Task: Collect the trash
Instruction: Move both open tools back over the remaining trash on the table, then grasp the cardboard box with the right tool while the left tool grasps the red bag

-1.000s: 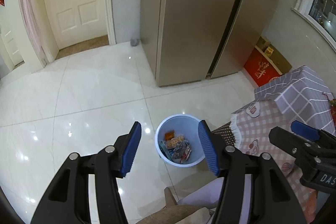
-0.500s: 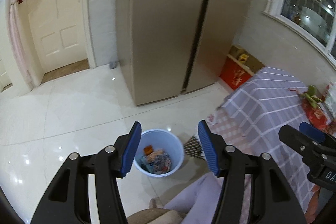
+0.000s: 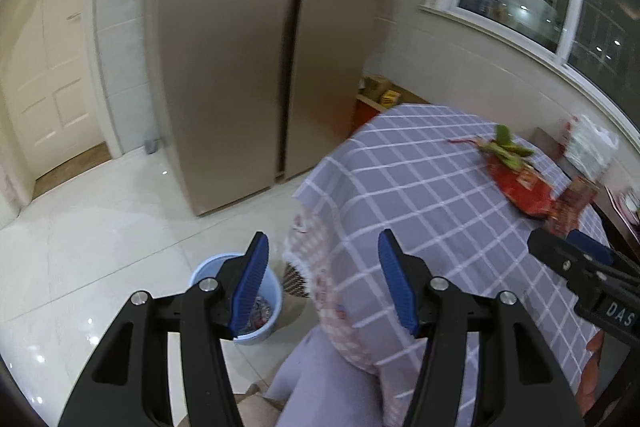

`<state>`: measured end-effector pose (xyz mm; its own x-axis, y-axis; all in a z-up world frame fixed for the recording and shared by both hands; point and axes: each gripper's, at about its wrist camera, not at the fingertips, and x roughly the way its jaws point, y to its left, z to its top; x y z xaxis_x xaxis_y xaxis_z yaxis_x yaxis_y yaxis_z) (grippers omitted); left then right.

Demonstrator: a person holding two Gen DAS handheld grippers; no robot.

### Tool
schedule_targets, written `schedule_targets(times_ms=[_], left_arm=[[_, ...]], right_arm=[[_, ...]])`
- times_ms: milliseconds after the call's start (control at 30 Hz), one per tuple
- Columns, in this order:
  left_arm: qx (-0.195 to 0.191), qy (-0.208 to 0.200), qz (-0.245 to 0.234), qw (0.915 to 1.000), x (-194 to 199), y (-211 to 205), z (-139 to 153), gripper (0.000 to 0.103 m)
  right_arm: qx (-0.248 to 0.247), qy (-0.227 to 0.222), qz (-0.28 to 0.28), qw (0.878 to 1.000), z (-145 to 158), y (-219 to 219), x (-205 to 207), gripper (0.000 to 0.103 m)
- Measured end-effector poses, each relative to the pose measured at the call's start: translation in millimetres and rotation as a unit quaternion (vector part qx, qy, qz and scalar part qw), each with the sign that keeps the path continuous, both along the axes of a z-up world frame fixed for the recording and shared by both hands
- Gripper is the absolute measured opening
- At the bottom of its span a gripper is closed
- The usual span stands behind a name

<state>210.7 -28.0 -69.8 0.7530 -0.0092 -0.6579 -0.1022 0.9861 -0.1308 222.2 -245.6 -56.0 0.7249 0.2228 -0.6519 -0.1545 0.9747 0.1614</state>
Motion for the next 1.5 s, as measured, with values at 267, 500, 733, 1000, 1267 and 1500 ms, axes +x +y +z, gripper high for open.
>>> schedule_targets(times_ms=[267, 500, 733, 1000, 1267, 1500], left_arm=[[-0.004, -0.001, -0.056, 0.9985, 6, -44, 2, 0.062], [0.003, 0.004, -0.09, 0.9959, 11, -75, -2, 0.064], [0.007, 0.015, -0.119, 0.9928, 19, -99, -9, 0.067], [0.012, 0.028, -0.142, 0.9894, 29, -115, -15, 0.069], [0.012, 0.035, -0.153, 0.9875, 36, -125, -17, 0.069], [0.005, 0.052, -0.157, 0.9862, 41, -128, -23, 0.07]], right_arm=[[-0.029, -0.016, -0.074, 0.997, 3, -53, -8, 0.094], [-0.057, -0.019, -0.103, 0.993, -6, -87, -8, 0.094], [-0.063, 0.008, -0.126, 0.99, -24, -109, 4, 0.094], [-0.069, 0.029, -0.123, 0.99, -37, -116, 22, 0.097], [0.0, 0.067, -0.118, 0.991, -48, -138, 42, 0.097], [0.01, 0.053, -0.116, 0.992, -45, -139, 37, 0.09]])
